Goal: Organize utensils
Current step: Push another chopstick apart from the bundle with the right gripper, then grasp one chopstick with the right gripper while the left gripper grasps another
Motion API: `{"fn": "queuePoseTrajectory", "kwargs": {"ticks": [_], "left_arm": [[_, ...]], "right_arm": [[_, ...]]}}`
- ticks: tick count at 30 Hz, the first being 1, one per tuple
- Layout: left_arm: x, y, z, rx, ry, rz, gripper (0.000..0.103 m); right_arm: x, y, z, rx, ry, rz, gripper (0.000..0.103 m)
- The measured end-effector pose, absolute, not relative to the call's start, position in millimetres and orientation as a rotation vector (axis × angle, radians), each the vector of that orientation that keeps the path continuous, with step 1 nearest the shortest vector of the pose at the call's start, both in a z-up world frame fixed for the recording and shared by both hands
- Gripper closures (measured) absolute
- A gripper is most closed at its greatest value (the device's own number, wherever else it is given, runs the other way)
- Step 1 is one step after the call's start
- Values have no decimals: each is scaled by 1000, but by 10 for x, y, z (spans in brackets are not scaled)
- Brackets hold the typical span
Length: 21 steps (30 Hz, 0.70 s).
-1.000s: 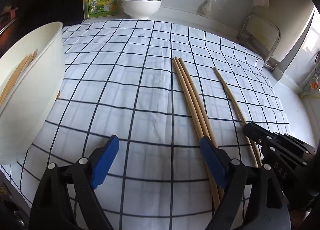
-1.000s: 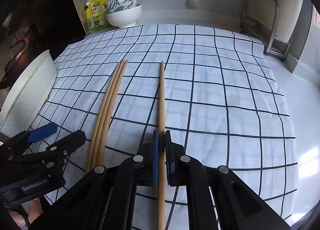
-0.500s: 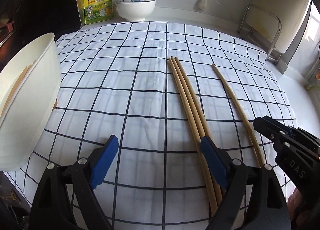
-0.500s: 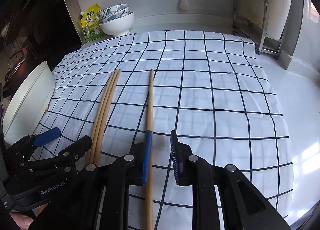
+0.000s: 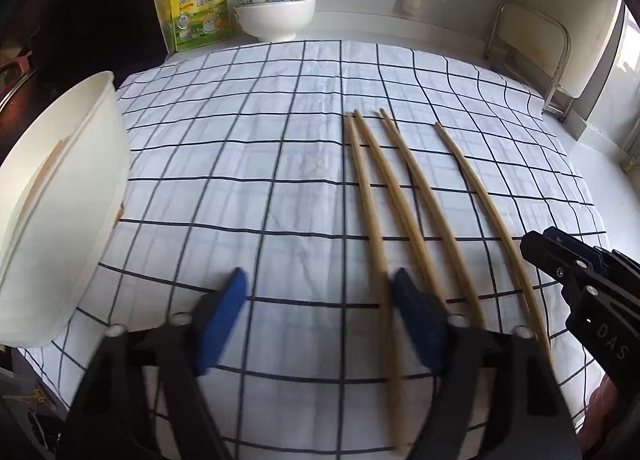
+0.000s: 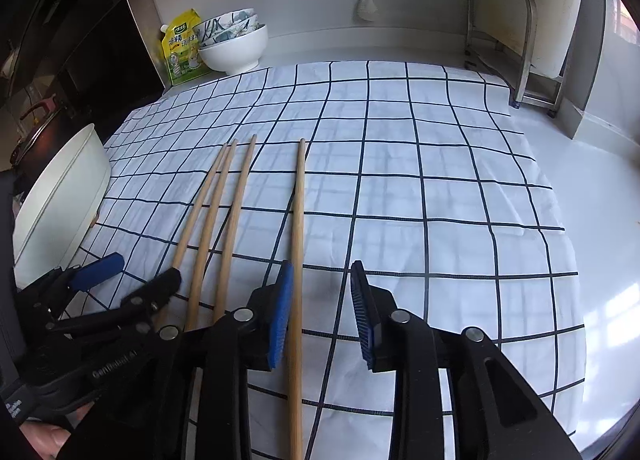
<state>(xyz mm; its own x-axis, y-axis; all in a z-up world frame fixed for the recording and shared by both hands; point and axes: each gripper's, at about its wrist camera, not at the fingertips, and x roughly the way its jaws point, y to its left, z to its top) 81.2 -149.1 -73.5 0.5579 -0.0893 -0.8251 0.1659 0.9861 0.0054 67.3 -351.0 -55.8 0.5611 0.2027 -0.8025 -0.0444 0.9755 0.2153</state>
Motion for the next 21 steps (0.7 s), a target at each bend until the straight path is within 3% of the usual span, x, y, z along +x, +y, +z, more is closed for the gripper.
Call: {"fn": "queuePoseTrajectory", "kwargs": {"ticks": [9, 12, 21], "left_arm": [[704, -1261, -702, 94, 974, -130, 40], [739, -1274, -713, 87, 972, -122, 26], [913, -1428, -731, 69, 955, -121, 25]], "right_arm": [[679, -3455, -586, 151, 979, 163, 73], [687, -3426, -609, 139, 986, 161, 72], [721, -3265, -652, 44, 976, 130, 68]]}}
